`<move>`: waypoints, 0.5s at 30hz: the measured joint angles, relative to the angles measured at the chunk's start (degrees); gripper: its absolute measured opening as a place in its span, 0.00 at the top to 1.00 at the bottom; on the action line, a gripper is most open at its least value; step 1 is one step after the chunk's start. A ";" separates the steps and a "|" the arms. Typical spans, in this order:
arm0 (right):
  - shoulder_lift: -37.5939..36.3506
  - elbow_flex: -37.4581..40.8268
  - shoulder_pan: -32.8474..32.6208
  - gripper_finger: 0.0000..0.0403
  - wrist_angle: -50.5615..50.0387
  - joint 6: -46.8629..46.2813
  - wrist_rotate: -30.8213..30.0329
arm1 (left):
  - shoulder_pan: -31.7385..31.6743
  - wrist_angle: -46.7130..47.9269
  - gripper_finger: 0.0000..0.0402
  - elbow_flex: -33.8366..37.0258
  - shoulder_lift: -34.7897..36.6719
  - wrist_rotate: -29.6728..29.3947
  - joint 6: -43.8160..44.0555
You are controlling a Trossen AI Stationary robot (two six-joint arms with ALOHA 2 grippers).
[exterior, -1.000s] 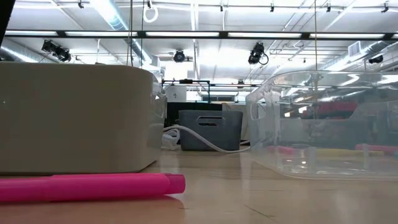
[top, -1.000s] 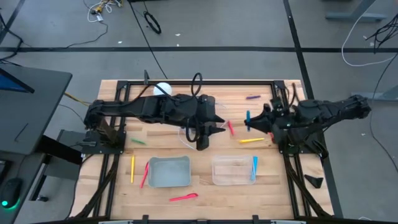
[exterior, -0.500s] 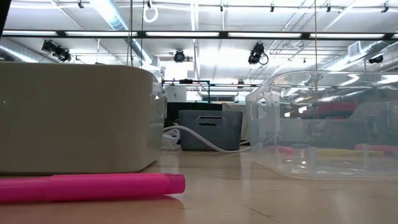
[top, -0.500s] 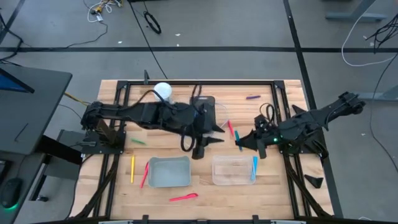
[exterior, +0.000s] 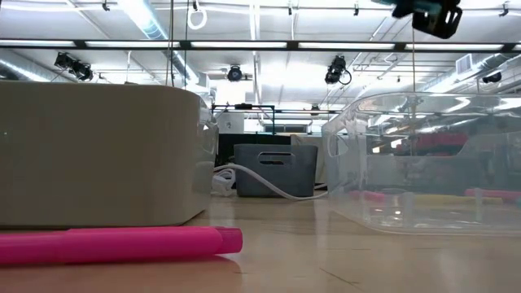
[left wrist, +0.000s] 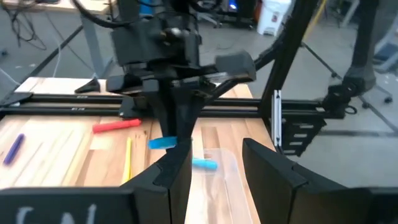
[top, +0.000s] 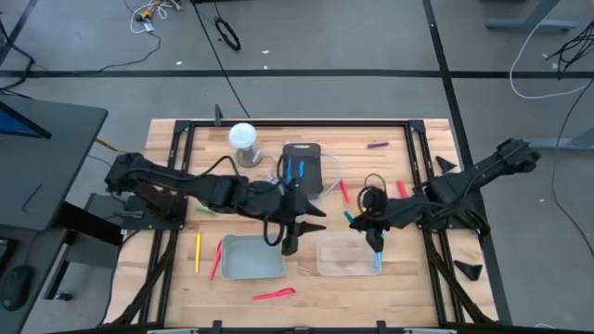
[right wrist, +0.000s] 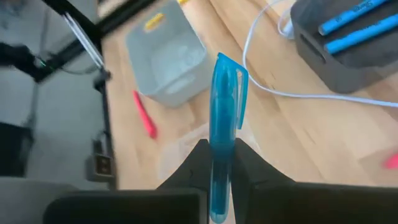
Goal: Pick & Place Markers
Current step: Put the blue pen into the transparent bin
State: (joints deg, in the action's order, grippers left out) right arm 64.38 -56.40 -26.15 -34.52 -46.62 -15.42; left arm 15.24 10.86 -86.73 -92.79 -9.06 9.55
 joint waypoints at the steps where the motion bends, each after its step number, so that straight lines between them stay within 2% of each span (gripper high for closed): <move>1: 0.84 0.00 0.00 0.95 0.17 0.90 0.01 | 0.29 -1.10 0.63 1.65 0.94 -0.90 0.45; 5: 4.65 0.00 0.00 0.95 0.36 5.43 1.43 | 1.71 -4.79 0.63 6.61 4.44 -3.01 2.46; 10: 10.12 0.00 0.17 0.95 0.55 10.80 3.93 | 4.37 -5.35 0.63 10.94 7.52 -8.76 3.42; 15: 15.07 0.00 0.24 0.95 1.13 12.73 6.13 | 7.13 -8.11 0.63 14.66 9.76 -13.31 3.80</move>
State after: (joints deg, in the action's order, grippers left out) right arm 79.45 -56.40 -25.91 -33.40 -33.89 -9.29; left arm 22.37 2.75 -72.08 -83.03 -22.37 13.35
